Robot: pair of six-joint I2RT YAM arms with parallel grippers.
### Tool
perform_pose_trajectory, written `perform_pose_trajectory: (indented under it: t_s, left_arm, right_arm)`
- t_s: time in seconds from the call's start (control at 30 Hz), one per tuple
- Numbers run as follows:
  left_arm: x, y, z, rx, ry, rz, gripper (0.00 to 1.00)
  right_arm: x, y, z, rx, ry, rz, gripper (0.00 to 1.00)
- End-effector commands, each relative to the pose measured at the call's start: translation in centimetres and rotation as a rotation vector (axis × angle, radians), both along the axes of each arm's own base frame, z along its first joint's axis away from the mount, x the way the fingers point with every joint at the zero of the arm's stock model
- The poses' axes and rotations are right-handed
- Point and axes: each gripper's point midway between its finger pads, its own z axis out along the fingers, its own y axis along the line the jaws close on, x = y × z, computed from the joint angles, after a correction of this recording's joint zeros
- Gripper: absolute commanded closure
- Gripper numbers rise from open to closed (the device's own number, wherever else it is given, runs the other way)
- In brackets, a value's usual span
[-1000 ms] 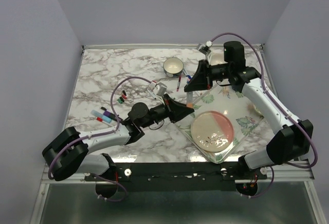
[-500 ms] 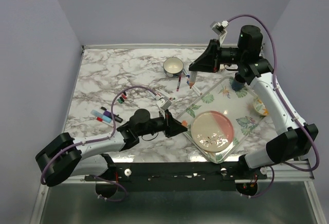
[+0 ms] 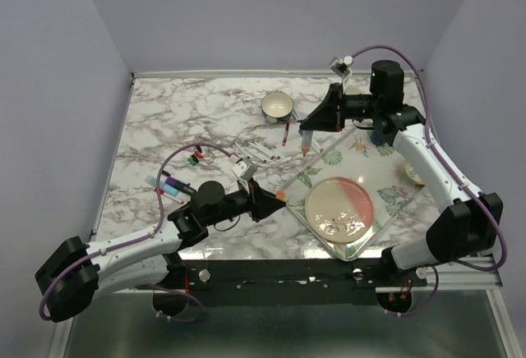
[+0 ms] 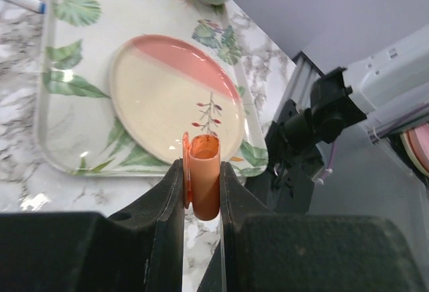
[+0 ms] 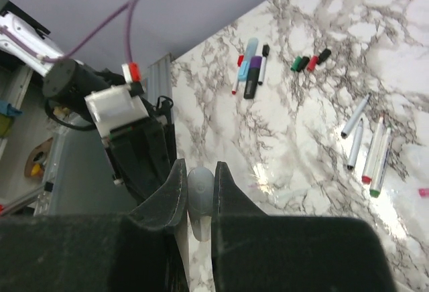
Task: Open the pen caps
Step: Place the pen cap on the table with the left arm
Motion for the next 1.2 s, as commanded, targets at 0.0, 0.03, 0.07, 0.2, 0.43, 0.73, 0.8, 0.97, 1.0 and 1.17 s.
perform_pose_trajectory:
  t_s: [0.0, 0.03, 0.07, 0.2, 0.43, 0.73, 0.8, 0.97, 1.0, 1.17]
  left_arm:
    - [3.4, 4.3, -1.3, 0.064, -0.004, 0.267, 1.0]
    - [3.8, 4.9, -1.6, 0.071, 0.012, 0.299, 1.0]
    - [4.4, 5.7, -1.3, 0.064, 0.014, 0.33, 1.0]
    - [6.7, 9.2, -3.2, 0.115, 0.099, 0.483, 1.0]
    - [11.2, 17.4, -5.0, 0.207, 0.253, 0.884, 1.0]
    - [15.5, 23.4, -8.3, 0.262, 0.459, 1.141, 1.0]
    - [16.3, 24.4, -9.4, 0.266, 0.482, 1.19, 0.98]
    - [17.2, 26.4, -11.6, 0.316, 0.537, 1.278, 0.96]
    - [17.9, 26.8, -11.8, 0.308, 0.535, 1.297, 0.95]
    - [18.7, 28.8, -13.0, 0.322, 0.565, 1.381, 0.89]
  right_arm:
    - [-0.6, -0.7, -2.6, -0.06, -0.066, -0.043, 0.99]
    - [-0.7, -0.9, -3.8, -0.073, -0.058, -0.046, 0.99]
    - [-0.8, -1.0, -4.2, -0.08, -0.062, -0.051, 0.99]
    - [-1.0, -1.4, -5.6, -0.101, -0.034, -0.058, 0.99]
    - [-0.7, -1.5, -6.8, -0.116, -0.042, -0.055, 0.99]
    - [-0.9, -1.5, -7.4, -0.116, -0.021, -0.043, 0.99]
    - [-1.0, -1.4, -7.3, -0.113, -0.02, -0.038, 0.99]
    - [-1.1, -1.4, -7.3, -0.111, -0.015, -0.028, 0.99]
    - [-1.2, -1.4, -7.3, -0.109, -0.011, -0.025, 0.99]
    - [-1.1, -1.4, -7.2, -0.109, -0.014, -0.025, 0.99]
